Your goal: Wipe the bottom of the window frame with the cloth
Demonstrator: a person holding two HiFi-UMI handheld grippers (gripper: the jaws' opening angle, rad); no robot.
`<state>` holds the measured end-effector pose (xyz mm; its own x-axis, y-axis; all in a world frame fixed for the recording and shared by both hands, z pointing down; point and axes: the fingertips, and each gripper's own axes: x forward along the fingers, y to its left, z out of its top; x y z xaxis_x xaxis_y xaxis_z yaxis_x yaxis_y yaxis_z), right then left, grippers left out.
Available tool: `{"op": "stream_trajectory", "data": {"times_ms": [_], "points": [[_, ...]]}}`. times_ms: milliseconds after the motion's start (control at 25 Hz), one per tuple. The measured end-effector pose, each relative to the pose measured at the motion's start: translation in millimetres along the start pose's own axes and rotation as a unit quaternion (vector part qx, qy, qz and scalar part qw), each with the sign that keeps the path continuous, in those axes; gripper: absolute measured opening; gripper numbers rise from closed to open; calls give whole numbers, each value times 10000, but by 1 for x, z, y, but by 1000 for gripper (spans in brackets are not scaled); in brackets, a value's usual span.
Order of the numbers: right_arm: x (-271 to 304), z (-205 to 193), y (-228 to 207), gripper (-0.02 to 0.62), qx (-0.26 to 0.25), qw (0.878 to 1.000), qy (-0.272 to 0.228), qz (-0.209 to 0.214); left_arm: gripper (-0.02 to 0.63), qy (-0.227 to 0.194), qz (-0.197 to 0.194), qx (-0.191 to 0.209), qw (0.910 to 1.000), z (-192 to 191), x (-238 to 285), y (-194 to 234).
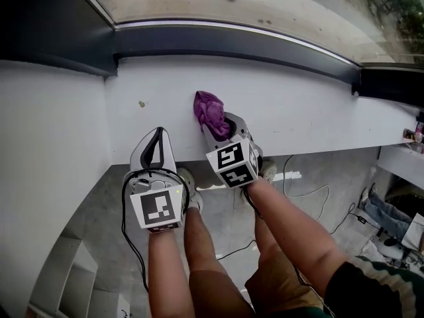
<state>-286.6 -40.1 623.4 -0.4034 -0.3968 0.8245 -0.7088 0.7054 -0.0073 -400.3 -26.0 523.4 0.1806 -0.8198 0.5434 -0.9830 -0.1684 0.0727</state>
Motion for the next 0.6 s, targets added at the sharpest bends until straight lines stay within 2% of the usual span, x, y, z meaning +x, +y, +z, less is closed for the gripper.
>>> {"op": "stream_trajectory", "data": {"times_ms": [320,600], "points": [[21,37,58,153,-182,9991,-175,351,5,19,351,61,9994,-4,-21,42],[35,55,85,153,-248,9982,-244,486,5,40,497,117,9987,-10,-34,65]]}}
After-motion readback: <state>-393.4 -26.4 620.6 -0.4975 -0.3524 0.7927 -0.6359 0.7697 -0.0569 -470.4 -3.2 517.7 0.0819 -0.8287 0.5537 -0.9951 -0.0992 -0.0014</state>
